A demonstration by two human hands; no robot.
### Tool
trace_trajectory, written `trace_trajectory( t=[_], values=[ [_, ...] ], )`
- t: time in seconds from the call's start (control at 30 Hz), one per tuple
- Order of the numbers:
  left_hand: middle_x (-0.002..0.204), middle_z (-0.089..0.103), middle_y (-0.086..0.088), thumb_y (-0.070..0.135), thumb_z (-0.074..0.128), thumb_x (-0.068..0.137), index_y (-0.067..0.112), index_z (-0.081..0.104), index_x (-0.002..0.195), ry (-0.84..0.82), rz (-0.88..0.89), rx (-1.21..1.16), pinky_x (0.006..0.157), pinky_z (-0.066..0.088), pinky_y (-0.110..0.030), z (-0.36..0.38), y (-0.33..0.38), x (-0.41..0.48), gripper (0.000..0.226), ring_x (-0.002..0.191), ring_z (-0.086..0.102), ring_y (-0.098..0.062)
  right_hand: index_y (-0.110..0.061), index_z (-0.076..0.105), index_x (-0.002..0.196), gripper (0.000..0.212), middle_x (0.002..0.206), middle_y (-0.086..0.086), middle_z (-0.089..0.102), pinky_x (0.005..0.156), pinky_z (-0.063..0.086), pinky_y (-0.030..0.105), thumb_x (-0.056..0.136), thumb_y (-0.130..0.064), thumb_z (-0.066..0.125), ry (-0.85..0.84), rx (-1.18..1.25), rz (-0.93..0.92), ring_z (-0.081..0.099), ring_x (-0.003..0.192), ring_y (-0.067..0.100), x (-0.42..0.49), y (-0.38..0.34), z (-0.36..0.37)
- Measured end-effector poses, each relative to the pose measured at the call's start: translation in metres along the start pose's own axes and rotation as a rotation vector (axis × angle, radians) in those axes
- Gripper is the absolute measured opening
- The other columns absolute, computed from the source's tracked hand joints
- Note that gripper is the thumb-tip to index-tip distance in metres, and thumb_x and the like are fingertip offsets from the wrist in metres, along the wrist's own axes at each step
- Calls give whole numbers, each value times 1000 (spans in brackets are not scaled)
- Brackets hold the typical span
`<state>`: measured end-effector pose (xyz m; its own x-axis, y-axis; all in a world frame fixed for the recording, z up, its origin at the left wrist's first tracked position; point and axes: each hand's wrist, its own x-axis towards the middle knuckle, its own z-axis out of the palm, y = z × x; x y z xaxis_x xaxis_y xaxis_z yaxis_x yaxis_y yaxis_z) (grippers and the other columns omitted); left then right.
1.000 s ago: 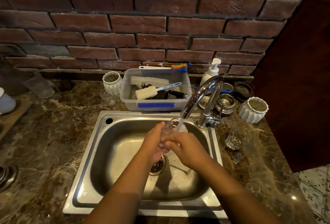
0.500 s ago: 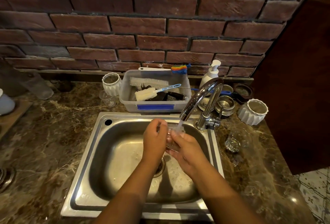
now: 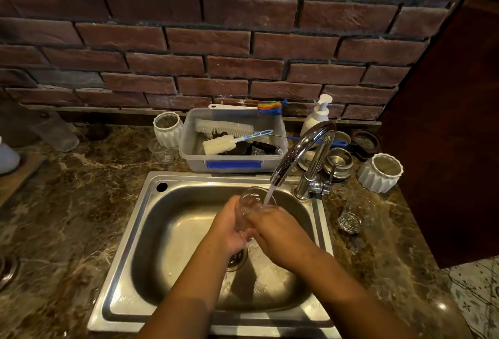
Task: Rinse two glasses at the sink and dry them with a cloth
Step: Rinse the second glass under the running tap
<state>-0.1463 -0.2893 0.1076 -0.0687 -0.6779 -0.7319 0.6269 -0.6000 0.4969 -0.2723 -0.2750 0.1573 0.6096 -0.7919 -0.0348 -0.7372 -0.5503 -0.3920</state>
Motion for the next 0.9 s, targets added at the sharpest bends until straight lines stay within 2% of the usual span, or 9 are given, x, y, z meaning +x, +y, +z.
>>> trace_trajectory(
  t=[0.1, 0.2, 0.27, 0.37, 0.43, 0.5, 0.67, 0.77, 0.9],
  values=[
    [83, 67, -11, 23, 49, 101, 10, 67, 95, 190, 370, 194, 59, 50, -31, 14, -5, -4, 23, 73, 62, -20, -21, 70, 110, 20, 99, -2, 74, 88, 57, 37, 99, -18, 54, 123, 585, 312, 69, 93, 10, 3, -9, 7],
    [86, 67, -10, 22, 44, 105, 17, 64, 93, 224, 761, 493, 64, 54, -32, 11, -15, -6, 24, 76, 65, -20, -13, 74, 98, 20, 97, 7, 76, 94, 55, 46, 98, -16, 55, 222, 1237, 622, 71, 96, 20, 9, -15, 3],
    [88, 67, -8, 24, 44, 106, 22, 64, 92, 220, 851, 571, 70, 56, -34, 5, -16, -4, 24, 81, 66, -21, -14, 73, 98, 18, 101, 7, 76, 99, 52, 46, 99, -18, 56, 172, 1443, 695, 70, 102, 21, 9, -14, 1],
    [89, 66, -18, 20, 44, 104, 15, 64, 93, 152, 774, 553, 64, 53, -35, 4, -8, -3, 23, 77, 63, -24, -17, 75, 94, 22, 97, 5, 77, 94, 54, 42, 98, -14, 54, 164, 1220, 548, 70, 96, 19, 7, -8, -1],
    [91, 67, -23, 23, 44, 103, 9, 65, 99, 109, 586, 502, 58, 50, -32, 6, -3, -2, 26, 76, 61, -24, -18, 75, 96, 23, 95, 3, 76, 91, 56, 40, 98, -13, 53, 139, 925, 401, 70, 92, 17, 6, -5, -1],
    [93, 71, -17, 32, 47, 103, 9, 69, 106, 54, 328, 358, 63, 50, -31, 7, 3, -4, 32, 81, 63, -23, -23, 73, 105, 20, 99, -4, 75, 89, 57, 38, 99, -19, 55, 74, 630, 295, 69, 92, 8, 3, 0, 1],
    [87, 71, -10, 32, 64, 92, 9, 76, 94, -123, -109, 101, 61, 48, -30, -3, 15, -5, 26, 75, 62, -20, -32, 63, 115, 19, 117, -7, 70, 110, 37, 41, 98, -29, 53, -82, -43, -56, 60, 113, 12, 0, 11, -6],
    [84, 67, -8, 28, 62, 91, 9, 72, 94, -121, -76, 65, 47, 48, -26, 2, 12, -10, 22, 69, 59, -18, -27, 64, 117, 22, 118, -2, 70, 110, 36, 37, 100, -30, 52, -51, -23, -20, 60, 113, 14, 0, 7, -6],
    [76, 65, -8, 22, 51, 99, 11, 68, 86, 132, 264, 188, 59, 49, -29, 15, 5, -9, 23, 71, 60, -18, -22, 72, 97, 19, 89, -4, 73, 83, 57, 37, 98, -29, 54, 142, 474, 259, 68, 84, 8, 2, -2, 12]
  ],
)
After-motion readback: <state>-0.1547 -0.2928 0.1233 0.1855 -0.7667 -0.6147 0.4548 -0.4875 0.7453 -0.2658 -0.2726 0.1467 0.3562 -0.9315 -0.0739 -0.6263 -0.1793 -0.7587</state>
